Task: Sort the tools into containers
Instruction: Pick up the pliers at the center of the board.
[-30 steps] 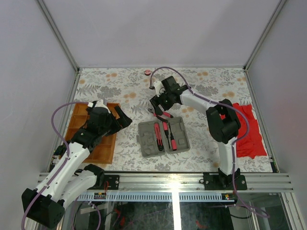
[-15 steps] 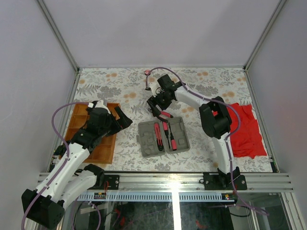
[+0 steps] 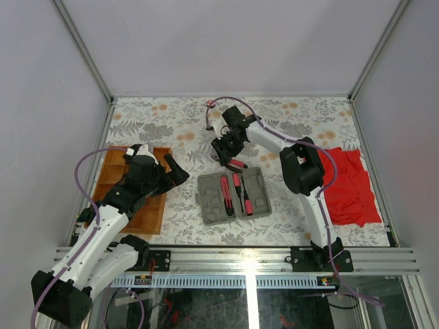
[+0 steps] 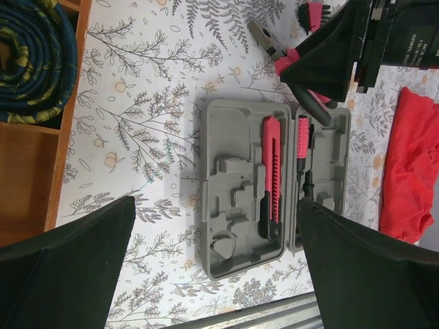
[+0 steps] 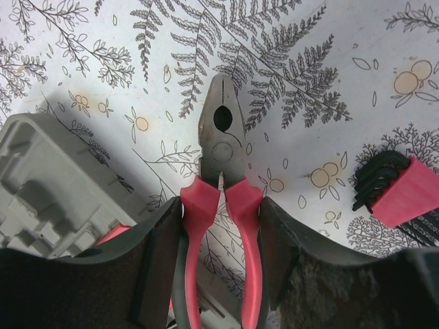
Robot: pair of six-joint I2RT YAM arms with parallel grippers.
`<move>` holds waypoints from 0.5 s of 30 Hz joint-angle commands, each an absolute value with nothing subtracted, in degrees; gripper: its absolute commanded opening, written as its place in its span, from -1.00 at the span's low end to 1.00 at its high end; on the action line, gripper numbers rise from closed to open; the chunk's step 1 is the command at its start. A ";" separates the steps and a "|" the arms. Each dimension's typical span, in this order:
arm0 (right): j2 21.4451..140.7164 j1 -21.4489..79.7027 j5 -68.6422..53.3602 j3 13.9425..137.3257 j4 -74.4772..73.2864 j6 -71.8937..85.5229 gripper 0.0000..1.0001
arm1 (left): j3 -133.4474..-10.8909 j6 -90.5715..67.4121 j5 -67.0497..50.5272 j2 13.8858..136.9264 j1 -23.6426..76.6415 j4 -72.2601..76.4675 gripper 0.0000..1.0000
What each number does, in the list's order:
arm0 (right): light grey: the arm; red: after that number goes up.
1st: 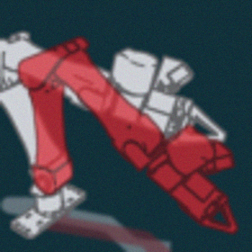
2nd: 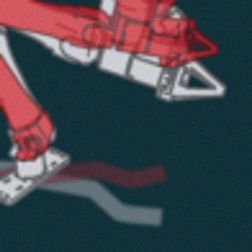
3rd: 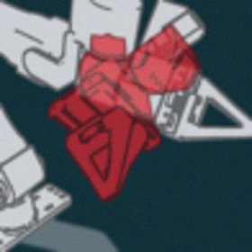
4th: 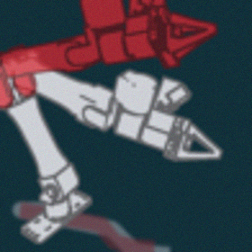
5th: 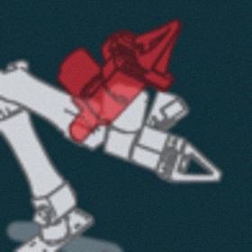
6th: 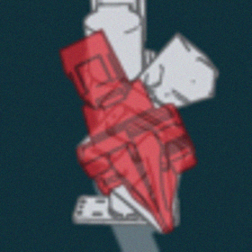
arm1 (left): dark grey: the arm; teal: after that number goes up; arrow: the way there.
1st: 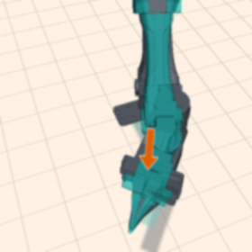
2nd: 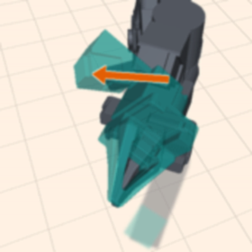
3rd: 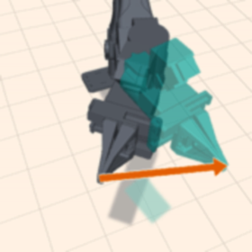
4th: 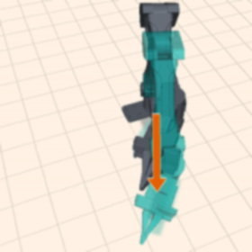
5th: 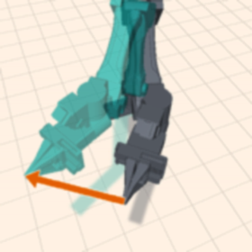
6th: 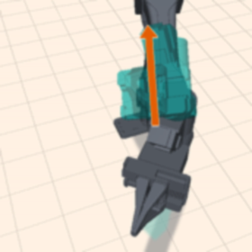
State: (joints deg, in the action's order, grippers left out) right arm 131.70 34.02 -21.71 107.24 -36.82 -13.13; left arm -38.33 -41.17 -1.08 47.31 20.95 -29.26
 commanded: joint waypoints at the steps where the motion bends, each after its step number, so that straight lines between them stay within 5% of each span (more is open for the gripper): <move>1: 132.71 35.60 -20.01 110.48 -39.20 -13.75 0.00 | -37.28 -40.52 -1.02 46.80 20.75 -26.99 1.00; 6: 133.24 36.51 -18.95 110.94 -39.44 -13.58 -0.09 | -37.50 -40.43 -1.08 47.16 20.75 -26.98 1.00; 9: 133.42 36.73 -18.52 111.03 -39.46 -13.68 0.10 | -37.30 -40.51 -0.88 46.88 20.69 -27.07 1.00; 15: 134.50 37.41 -15.26 111.29 -39.66 -13.72 0.17 | -36.83 -40.61 -0.88 46.62 20.70 -27.07 1.00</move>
State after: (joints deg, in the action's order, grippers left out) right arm 133.23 36.23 -18.26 109.30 -38.04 -13.50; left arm -37.71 -41.17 -1.08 47.27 20.95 -29.23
